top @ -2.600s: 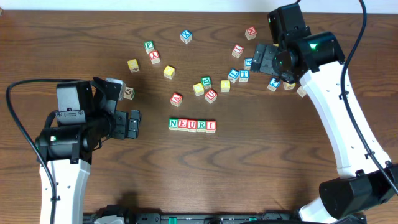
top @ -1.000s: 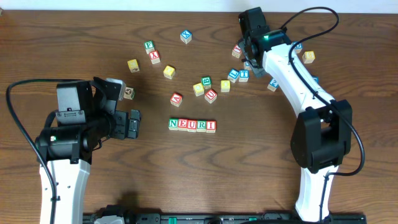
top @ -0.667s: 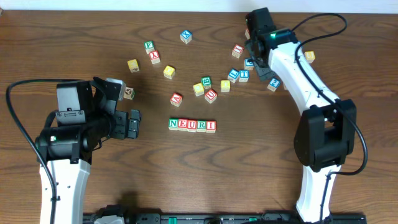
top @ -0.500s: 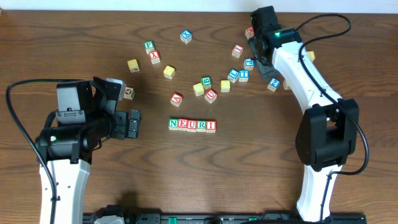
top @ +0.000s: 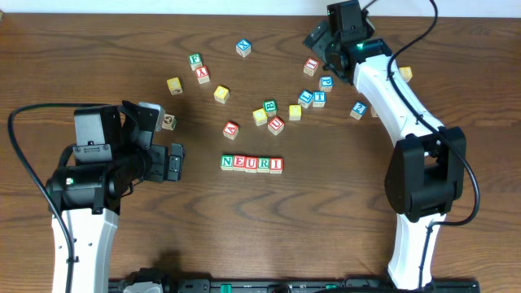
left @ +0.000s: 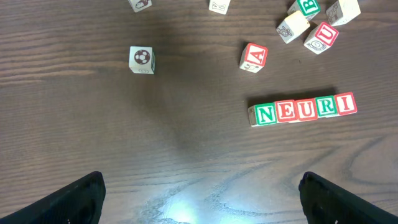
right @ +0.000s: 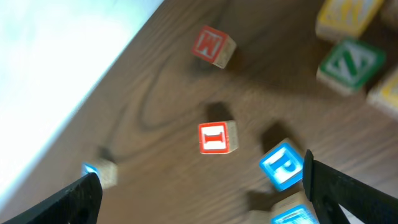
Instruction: Spell out NEURIPS
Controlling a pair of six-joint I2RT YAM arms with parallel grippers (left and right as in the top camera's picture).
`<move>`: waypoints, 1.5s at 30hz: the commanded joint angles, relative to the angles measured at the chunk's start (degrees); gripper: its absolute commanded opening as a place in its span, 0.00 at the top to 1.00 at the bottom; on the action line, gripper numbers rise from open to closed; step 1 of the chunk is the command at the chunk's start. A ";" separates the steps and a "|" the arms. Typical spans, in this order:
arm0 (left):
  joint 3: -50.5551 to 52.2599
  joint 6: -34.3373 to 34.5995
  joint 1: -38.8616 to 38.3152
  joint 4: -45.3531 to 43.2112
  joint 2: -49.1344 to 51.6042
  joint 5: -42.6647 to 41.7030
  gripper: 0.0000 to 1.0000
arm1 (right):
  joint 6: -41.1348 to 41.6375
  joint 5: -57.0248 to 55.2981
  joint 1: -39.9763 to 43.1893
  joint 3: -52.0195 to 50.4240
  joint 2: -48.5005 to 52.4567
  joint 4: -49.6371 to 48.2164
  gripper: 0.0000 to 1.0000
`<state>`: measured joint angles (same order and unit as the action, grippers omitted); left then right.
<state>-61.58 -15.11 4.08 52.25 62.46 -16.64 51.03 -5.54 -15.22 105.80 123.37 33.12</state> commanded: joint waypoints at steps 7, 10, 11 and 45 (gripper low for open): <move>-1.18 -0.72 0.26 0.07 -0.35 -0.68 0.02 | -25.64 -0.72 -0.57 0.52 1.16 2.29 0.43; -1.18 -0.72 0.24 0.07 -0.35 -0.68 0.02 | -25.59 -1.92 -0.57 0.52 1.16 3.39 0.72; -1.18 -0.72 0.26 0.07 -0.35 -0.70 0.02 | -25.62 -2.29 -0.50 0.52 1.16 3.91 0.77; -1.18 -0.72 0.26 0.07 -0.35 -0.68 0.02 | -40.46 -3.34 -1.36 0.37 7.21 1.99 0.79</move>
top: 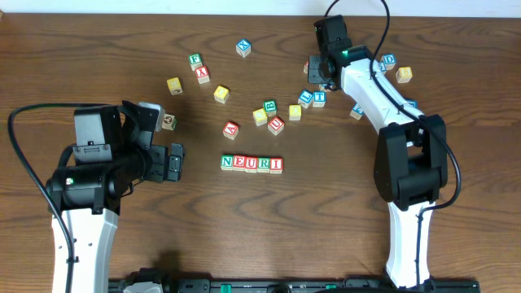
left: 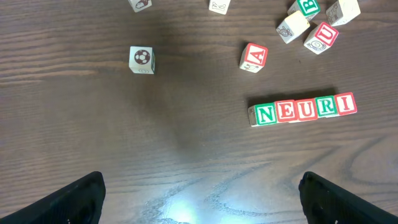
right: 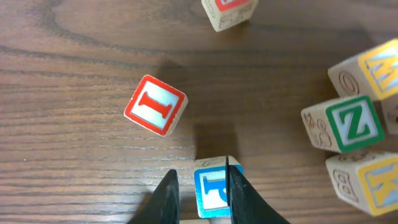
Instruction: Spell out NEURIPS
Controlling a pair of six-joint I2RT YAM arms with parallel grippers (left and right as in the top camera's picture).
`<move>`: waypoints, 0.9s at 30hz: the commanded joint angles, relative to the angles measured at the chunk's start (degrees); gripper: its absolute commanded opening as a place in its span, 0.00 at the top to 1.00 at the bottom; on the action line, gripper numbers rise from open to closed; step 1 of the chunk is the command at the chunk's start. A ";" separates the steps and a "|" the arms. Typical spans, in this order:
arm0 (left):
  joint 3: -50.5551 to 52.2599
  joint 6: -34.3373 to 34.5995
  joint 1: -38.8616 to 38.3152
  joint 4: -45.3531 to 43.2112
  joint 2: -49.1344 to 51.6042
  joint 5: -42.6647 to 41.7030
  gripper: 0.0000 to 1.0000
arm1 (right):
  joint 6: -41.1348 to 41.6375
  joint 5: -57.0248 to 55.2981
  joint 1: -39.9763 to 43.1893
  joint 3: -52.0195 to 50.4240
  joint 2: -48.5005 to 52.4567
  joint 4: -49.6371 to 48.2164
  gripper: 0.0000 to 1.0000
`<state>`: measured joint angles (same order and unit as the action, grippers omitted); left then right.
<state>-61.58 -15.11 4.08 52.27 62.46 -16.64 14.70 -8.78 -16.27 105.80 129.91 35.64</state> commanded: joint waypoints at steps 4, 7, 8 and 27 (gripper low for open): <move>-1.18 -0.72 0.26 0.02 -0.35 -0.70 0.02 | -4.11 -0.09 -0.31 0.37 1.29 -3.15 0.76; -1.18 -0.72 0.26 0.04 -0.35 -0.68 0.02 | -4.09 -0.59 -0.26 0.37 1.68 -4.76 0.77; -1.18 -0.72 0.26 0.04 -0.35 -0.70 0.02 | -4.07 -0.72 -0.26 0.37 1.84 -5.31 0.78; -1.18 -0.72 0.26 0.04 -0.35 -0.68 0.02 | -4.24 -0.72 0.35 0.37 4.31 -6.05 0.77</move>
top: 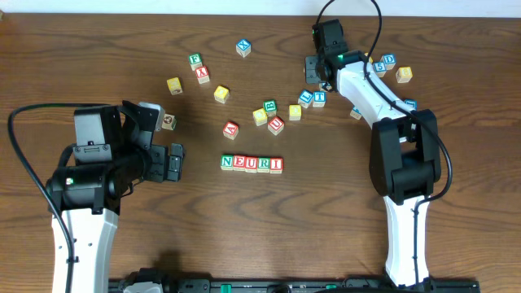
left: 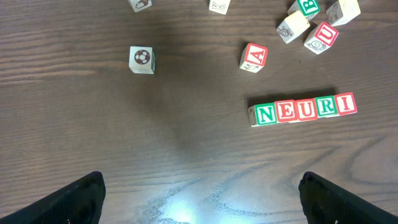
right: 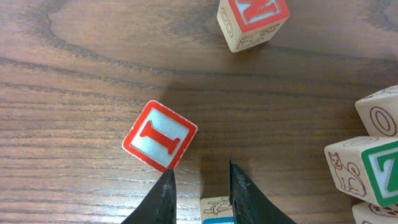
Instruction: Spell out NEURIPS
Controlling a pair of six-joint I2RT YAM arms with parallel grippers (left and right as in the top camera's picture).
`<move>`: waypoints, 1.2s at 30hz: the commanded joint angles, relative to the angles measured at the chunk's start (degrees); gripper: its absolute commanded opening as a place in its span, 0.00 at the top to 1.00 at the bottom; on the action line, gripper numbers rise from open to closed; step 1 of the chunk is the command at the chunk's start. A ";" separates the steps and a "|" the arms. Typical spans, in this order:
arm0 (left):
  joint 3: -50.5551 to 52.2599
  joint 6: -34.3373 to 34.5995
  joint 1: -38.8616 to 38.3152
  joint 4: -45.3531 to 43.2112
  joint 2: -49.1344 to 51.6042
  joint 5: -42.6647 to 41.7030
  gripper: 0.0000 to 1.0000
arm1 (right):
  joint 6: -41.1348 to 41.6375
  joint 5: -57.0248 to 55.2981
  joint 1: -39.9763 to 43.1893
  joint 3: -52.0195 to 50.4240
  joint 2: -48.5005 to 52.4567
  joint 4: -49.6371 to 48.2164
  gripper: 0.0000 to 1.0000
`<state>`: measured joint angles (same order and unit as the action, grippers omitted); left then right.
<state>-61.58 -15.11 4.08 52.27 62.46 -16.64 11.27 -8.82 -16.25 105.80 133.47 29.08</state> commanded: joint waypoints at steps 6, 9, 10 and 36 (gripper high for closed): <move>-1.18 -0.72 0.26 0.04 -0.35 -0.68 0.02 | -1.75 -0.70 0.61 0.37 0.74 3.34 0.82; -1.18 -0.72 0.26 0.02 -0.35 -0.68 0.02 | -1.75 -0.70 0.63 0.37 0.74 4.81 0.84; -1.18 -0.72 0.26 0.04 -0.35 -0.70 0.02 | -1.75 -0.70 0.63 0.37 0.74 5.05 0.85; -1.18 -0.72 0.26 0.04 -0.35 -0.68 0.02 | -0.46 -3.08 0.61 0.37 0.72 18.67 0.99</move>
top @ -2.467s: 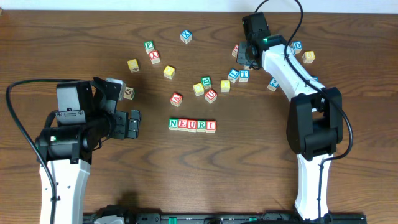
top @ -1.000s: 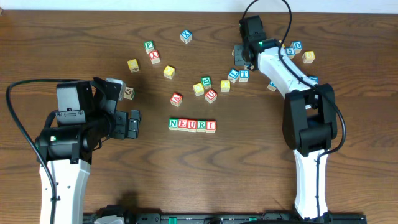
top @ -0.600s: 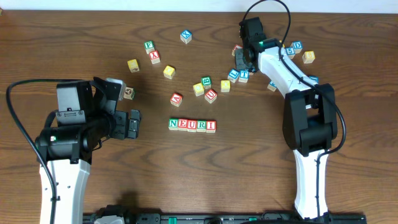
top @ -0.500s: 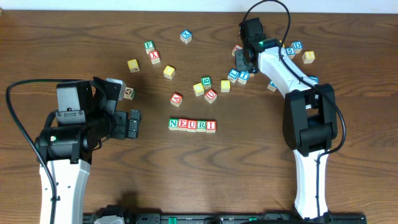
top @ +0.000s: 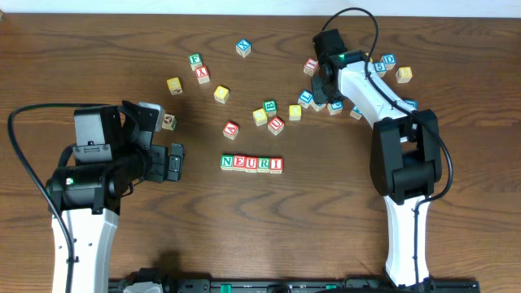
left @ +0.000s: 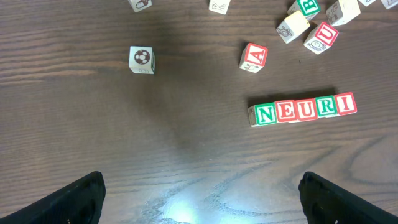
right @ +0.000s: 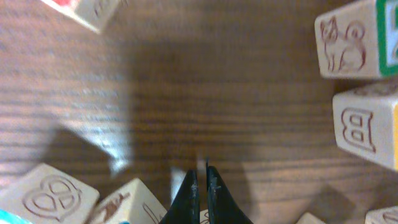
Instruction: Spell out NEURIPS
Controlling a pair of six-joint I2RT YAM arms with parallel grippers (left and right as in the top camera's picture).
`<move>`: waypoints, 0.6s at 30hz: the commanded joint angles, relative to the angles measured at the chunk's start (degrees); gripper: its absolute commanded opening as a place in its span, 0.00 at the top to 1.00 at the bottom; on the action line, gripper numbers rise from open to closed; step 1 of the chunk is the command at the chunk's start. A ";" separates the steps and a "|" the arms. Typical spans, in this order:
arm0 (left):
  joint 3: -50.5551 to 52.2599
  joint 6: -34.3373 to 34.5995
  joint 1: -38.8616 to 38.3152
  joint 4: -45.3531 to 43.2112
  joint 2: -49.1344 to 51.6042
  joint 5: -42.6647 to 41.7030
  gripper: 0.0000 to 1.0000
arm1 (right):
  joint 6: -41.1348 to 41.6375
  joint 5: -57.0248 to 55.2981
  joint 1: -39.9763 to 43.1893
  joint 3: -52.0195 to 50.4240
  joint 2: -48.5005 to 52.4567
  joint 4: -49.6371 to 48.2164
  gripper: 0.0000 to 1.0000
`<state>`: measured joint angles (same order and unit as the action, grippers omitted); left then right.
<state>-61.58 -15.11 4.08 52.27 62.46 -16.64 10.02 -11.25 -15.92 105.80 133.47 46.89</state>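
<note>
The finished row N-E-U-R-I (top: 251,163) lies mid-table, and the left wrist view shows the row (left: 303,109) too. My right gripper (top: 323,82) is low among the scattered blocks at the back right. In its wrist view the right gripper (right: 200,186) is shut, fingertips almost touching, nothing between them. Plain-sided blocks (right: 134,202) crowd its left, and a sliver of block shows under the tips. No P face can be read there. My left gripper (left: 199,199) hovers open over bare wood, left of the row.
Loose letter blocks lie across the back: a red A (top: 231,129), a red U (top: 276,124), a green B (top: 269,107), several blue ones near my right gripper (top: 306,98). In the right wrist view a cat-engraved block (right: 348,37) and a B-engraved block (right: 367,127) sit to the right.
My right gripper was open with a block at its fingertips beside the red I. Now it is shut and empty, closer to the blue cluster, whose blocks have shifted. The left arm is unchanged.
First my right gripper hung open and high over the back-right blocks, with the blue P in view. Then its fingers stood around the blue P, later still open beside the red I. Now it is shut on nothing among the blocks. NEURI stayed put.
</note>
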 commanded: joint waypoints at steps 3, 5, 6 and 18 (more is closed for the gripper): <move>-1.18 -0.72 0.26 0.04 -0.35 -0.70 0.02 | 2.19 -0.44 0.13 0.37 0.68 2.67 0.99; -1.18 -0.72 0.24 0.04 -0.35 -0.70 0.02 | 2.73 -0.09 -0.02 0.37 0.68 3.56 0.99; -1.18 -0.72 0.26 0.04 -0.35 -0.70 0.02 | 3.28 0.04 -0.15 0.37 0.66 4.31 0.99; -1.18 -0.72 0.26 0.04 -0.35 -0.70 0.02 | 9.31 4.33 -1.97 0.37 -2.10 7.26 0.99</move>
<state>-61.58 -15.11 4.08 52.25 62.46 -16.64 16.16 -8.25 -16.60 105.80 133.45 53.82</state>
